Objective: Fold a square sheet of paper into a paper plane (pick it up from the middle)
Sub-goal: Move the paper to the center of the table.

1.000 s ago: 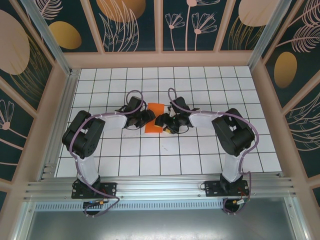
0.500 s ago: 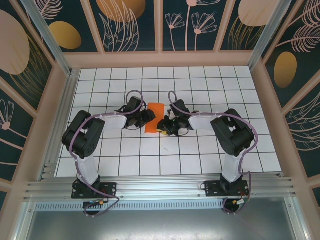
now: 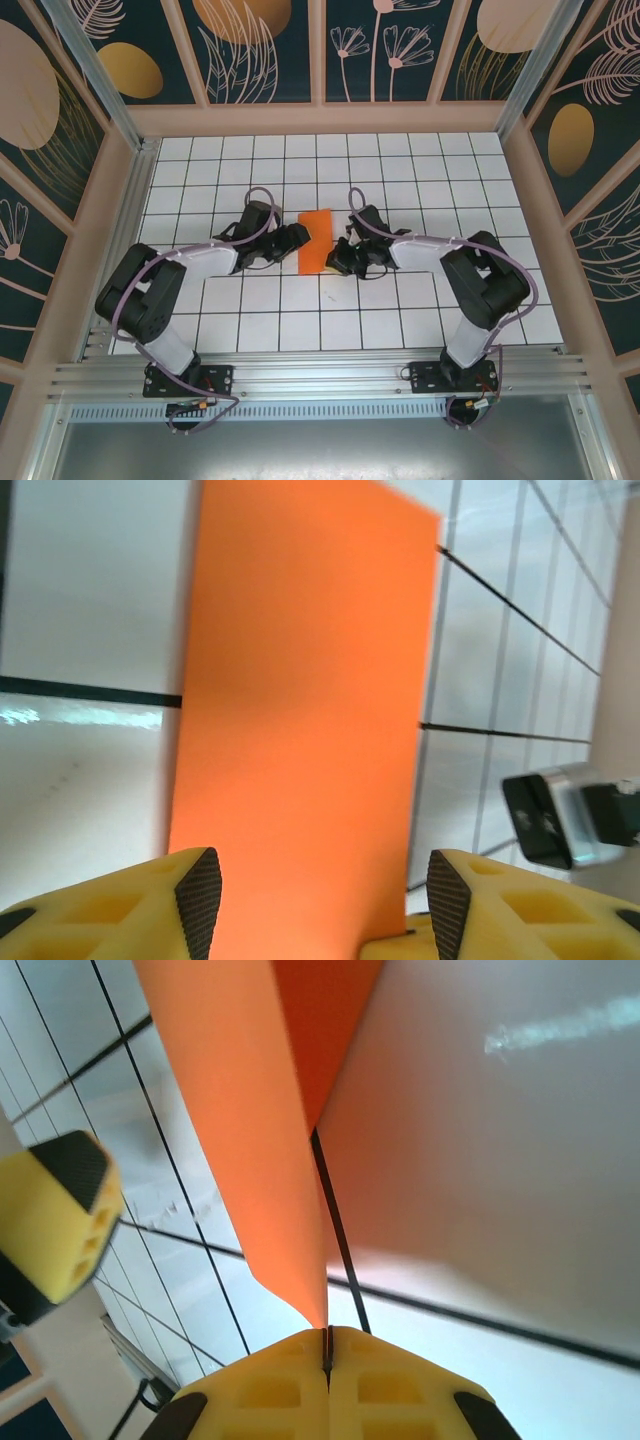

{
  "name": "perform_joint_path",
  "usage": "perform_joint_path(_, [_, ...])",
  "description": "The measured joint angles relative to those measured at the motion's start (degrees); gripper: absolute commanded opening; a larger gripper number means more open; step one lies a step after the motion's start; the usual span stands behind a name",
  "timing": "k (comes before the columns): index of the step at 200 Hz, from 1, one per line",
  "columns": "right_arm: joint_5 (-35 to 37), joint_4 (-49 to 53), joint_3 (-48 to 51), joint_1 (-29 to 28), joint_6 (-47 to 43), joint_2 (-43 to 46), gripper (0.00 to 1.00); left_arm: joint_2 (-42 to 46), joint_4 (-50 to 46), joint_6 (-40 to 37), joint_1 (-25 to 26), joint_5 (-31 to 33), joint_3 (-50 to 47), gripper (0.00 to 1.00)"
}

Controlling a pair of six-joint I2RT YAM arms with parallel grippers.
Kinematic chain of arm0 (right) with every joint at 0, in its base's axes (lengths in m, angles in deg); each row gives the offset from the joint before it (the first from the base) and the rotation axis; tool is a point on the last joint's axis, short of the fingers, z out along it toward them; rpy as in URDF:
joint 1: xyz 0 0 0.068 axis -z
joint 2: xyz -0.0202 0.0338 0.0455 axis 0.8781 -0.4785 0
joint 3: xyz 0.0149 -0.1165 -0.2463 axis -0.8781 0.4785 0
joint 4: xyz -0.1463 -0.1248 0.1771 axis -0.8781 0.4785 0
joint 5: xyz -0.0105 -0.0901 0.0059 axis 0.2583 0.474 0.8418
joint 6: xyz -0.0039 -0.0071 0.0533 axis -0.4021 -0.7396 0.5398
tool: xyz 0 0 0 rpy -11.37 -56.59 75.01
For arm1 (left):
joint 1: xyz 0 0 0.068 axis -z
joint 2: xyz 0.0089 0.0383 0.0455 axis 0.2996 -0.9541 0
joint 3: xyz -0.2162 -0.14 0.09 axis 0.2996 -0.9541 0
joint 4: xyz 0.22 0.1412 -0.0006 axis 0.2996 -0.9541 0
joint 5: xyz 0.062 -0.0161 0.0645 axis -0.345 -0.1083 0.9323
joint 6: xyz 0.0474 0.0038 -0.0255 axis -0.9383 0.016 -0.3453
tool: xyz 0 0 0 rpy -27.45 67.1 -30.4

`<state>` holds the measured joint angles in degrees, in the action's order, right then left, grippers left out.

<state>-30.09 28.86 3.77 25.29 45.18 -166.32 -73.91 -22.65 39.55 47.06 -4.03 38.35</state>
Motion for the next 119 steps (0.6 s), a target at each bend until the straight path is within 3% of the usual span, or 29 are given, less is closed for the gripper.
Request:
perform_joint_path(45, [-0.1,6.8,3.1,0.0,-2.8,4.1,0.0,0.5,4.9,0.0,0.4,-3.5,-0.8,0.55])
perform_joint_path(84, [-0.1,9.0,3.2,-0.1,-4.3,4.2,0.0,-4.2,5.3,-0.8,2.3,-3.8,2.3,0.47])
perform_joint_path(119, [0.0,9.3,3.2,-0.1,-4.5,4.2,0.13,-8.7,4.6,-1.6,2.3,-2.9,4.2,0.42])
